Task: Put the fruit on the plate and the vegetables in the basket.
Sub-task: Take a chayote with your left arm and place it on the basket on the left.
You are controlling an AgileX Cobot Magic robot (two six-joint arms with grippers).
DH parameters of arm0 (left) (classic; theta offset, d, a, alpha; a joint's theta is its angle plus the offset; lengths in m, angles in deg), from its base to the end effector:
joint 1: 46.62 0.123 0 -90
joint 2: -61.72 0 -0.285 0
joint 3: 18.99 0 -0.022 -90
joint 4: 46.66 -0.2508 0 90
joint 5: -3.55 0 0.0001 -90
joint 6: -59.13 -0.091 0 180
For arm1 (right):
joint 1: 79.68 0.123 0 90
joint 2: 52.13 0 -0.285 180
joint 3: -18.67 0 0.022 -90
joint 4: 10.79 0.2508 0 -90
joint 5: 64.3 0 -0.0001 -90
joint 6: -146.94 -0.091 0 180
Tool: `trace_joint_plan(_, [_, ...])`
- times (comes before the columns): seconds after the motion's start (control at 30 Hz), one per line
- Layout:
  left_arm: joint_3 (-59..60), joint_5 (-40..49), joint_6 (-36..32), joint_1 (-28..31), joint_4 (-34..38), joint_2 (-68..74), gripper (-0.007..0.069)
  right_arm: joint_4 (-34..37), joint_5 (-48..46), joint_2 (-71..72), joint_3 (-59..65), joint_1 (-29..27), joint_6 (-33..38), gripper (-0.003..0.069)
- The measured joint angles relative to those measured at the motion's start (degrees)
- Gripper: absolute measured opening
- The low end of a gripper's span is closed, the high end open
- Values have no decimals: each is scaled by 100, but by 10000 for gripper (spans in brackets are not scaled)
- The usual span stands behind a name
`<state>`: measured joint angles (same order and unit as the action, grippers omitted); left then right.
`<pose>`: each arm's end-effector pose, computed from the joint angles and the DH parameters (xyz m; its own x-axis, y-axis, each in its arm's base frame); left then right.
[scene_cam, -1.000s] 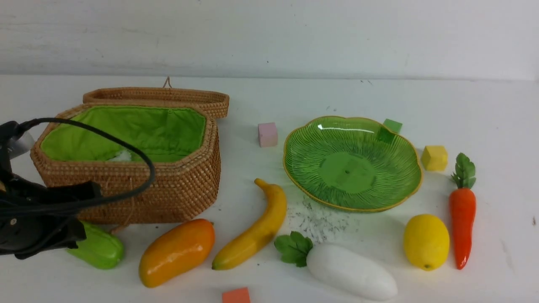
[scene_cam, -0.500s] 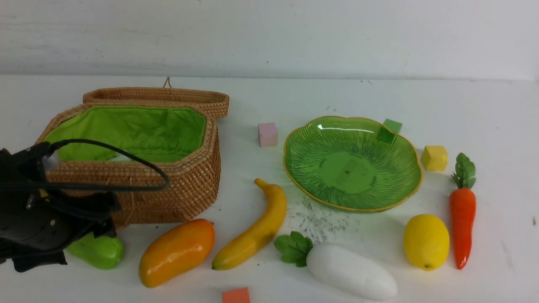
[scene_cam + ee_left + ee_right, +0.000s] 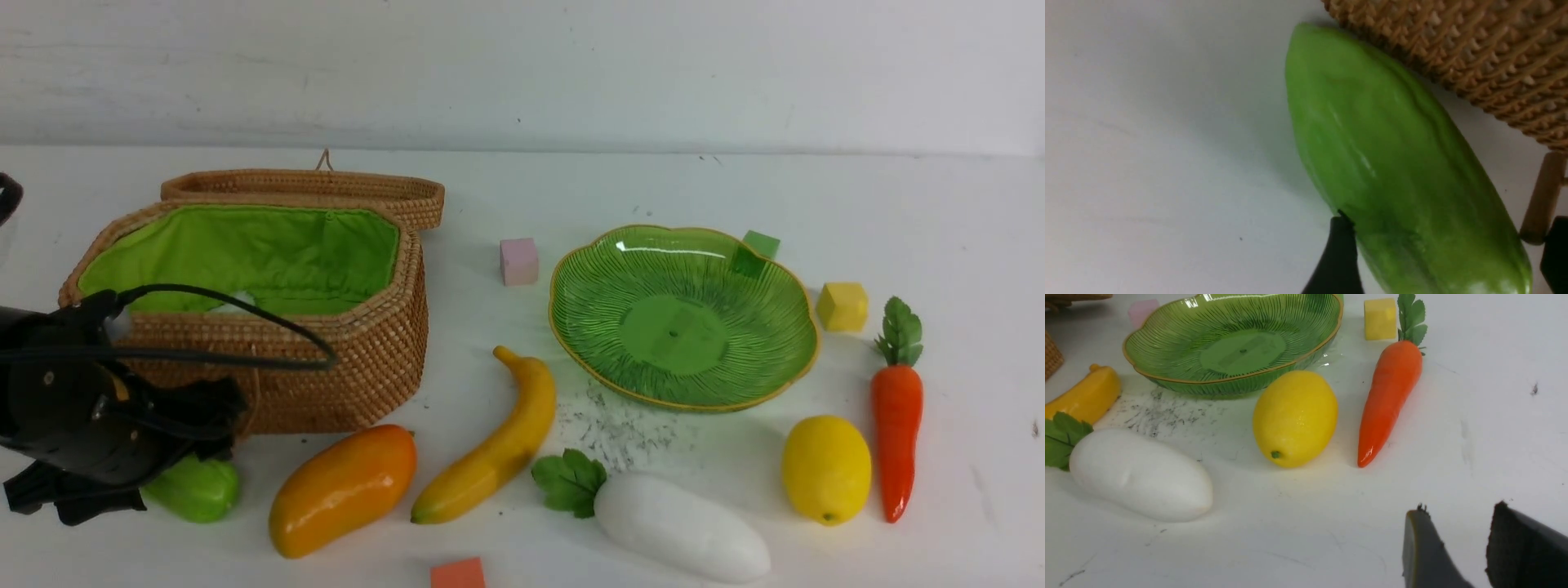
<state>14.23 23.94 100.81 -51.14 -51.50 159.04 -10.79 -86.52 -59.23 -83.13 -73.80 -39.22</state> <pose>0.2847 -0.0198 0.1799 -0.7331 -0.5475 -0.4036 -0.4743 0.8368 -0.2735 0.0518 0.0053 0.1732 -0.3087 0.0761 -0.9481 -0.0697 0.9923 0.1023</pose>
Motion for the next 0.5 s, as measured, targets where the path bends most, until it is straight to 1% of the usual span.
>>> trace_joint_plan(0.13, [1, 8, 67, 0, -5, 140, 593, 0, 0, 0, 0, 0, 0, 240])
trace_joint_plan(0.37, [1, 313, 120, 0, -64, 167, 588, 0, 0, 0, 0, 0, 0, 240])
trace_joint_plan(0.43, [-1, 401, 126, 0, -106, 167, 571, 0, 0, 0, 0, 0, 0, 240])
trace_joint_plan(0.5, [-6, 469, 137, 0, -138, 167, 537, 0, 0, 0, 0, 0, 0, 240])
